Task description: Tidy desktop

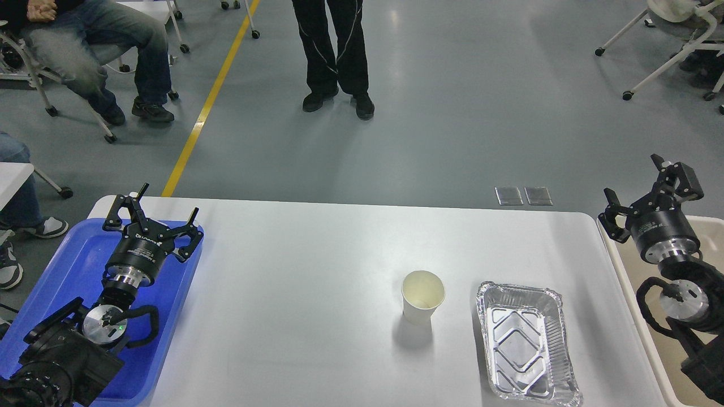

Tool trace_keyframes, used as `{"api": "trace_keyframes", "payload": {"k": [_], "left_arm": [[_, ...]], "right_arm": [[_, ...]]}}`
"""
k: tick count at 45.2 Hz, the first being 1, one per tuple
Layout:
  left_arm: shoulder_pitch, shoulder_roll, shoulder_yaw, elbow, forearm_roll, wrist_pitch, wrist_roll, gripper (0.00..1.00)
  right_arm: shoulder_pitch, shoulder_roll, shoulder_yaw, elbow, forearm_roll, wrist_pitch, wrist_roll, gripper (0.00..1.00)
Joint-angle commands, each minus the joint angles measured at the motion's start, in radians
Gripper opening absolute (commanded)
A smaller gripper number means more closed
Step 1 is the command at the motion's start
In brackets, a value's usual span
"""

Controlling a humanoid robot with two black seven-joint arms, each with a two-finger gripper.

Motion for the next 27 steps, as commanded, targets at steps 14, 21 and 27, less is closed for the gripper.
{"api": "trace_keyframes", "payload": {"k": [14, 21, 27], "left_arm": [[0.000, 0.000, 0.000, -0.001, 0.000, 0.000, 0.000, 1.00], [0.000, 0.000, 0.000, 0.000, 0.000, 0.000, 0.000, 1.00], [0.000, 0.000, 0.000, 0.000, 0.000, 0.000, 0.000, 1.00]], "right_arm": [[0.238, -0.186, -0.598, 0.005, 0.000, -0.010, -0.009, 0.99], [0.378, -0.267, -0.841, 0.020, 0.001, -0.017, -0.009, 0.99], [0.470, -0.321, -0.939, 0.039, -0.015, -0.010, -0.009, 0.99]]}}
